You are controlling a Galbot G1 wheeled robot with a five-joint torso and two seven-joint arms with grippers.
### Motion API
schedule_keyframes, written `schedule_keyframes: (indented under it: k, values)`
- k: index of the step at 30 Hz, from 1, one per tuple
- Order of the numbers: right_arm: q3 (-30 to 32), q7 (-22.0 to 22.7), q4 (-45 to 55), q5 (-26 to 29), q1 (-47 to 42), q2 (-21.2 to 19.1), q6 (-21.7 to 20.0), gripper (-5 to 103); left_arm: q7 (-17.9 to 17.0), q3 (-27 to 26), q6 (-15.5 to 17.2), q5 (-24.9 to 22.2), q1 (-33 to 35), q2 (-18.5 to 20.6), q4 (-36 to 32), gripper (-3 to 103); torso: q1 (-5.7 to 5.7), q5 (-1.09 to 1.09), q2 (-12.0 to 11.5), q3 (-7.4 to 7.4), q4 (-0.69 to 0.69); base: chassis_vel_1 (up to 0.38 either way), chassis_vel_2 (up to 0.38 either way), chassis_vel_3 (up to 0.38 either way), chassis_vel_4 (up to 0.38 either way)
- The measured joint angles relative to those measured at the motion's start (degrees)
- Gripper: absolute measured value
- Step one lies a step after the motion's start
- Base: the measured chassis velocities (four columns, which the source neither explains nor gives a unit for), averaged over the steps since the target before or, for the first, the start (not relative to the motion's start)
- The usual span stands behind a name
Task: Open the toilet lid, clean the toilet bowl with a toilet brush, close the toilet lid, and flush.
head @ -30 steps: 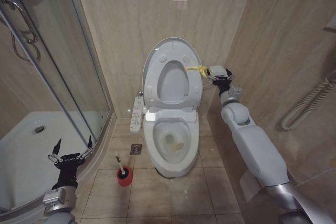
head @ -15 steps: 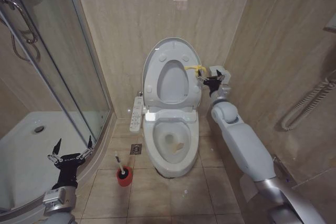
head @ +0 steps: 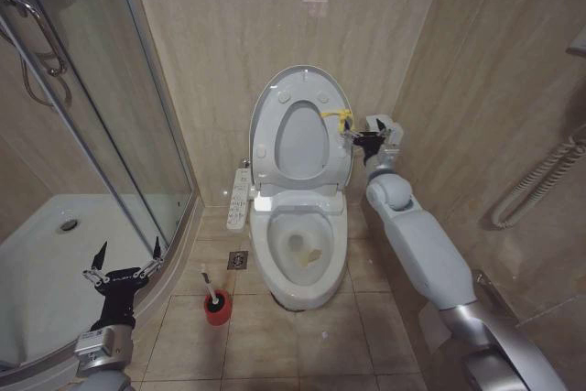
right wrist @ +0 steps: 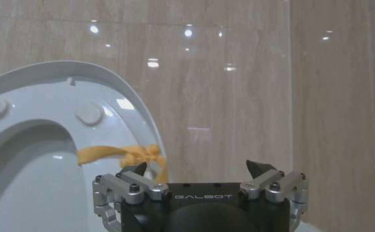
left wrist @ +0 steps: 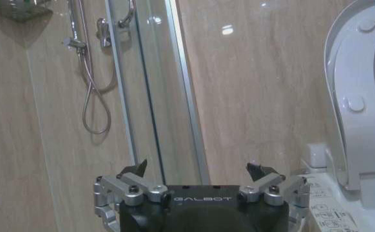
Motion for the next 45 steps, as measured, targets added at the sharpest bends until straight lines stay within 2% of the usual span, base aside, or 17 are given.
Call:
schedule_keyframes:
  k: [7, 16, 26, 32, 45]
  values:
    - [2.4, -0.5, 5.0, 1.8, -4.7, -3.1, 0.0, 100, 0.0, 0.0, 0.0, 0.0, 0.0, 0.0, 0.0, 100, 0.00, 0.00, 0.0, 0.00, 0.03, 0.000, 0.000, 0.000, 0.000]
    - [6.0, 0.1, 11.6, 3.7, -12.1, -3.9, -1.0, 100, 0.0, 0.0, 0.0, 0.0, 0.0, 0.0, 0.0, 100, 0.00, 0.00, 0.0, -0.01, 0.02, 0.000, 0.000, 0.000, 0.000]
    - [11.6, 1.0, 19.9, 2.8, -28.7, -3.4, -1.4, 100, 0.0, 0.0, 0.0, 0.0, 0.0, 0.0, 0.0, 100, 0.00, 0.01, 0.0, 0.00, 0.01, 0.000, 0.000, 0.000, 0.000]
    - [14.6, 1.4, 24.2, 1.5, -35.4, -2.6, -0.8, 100, 0.0, 0.0, 0.0, 0.0, 0.0, 0.0, 0.0, 100, 0.00, 0.00, 0.0, 0.00, 0.02, 0.000, 0.000, 0.000, 0.000]
    - [17.2, 2.0, 28.7, -2.2, -43.6, 1.0, 1.3, 100, 0.0, 0.0, 0.0, 0.0, 0.0, 0.0, 0.0, 100, 0.00, -0.01, 0.0, 0.00, 0.02, 0.000, 0.000, 0.000, 0.000]
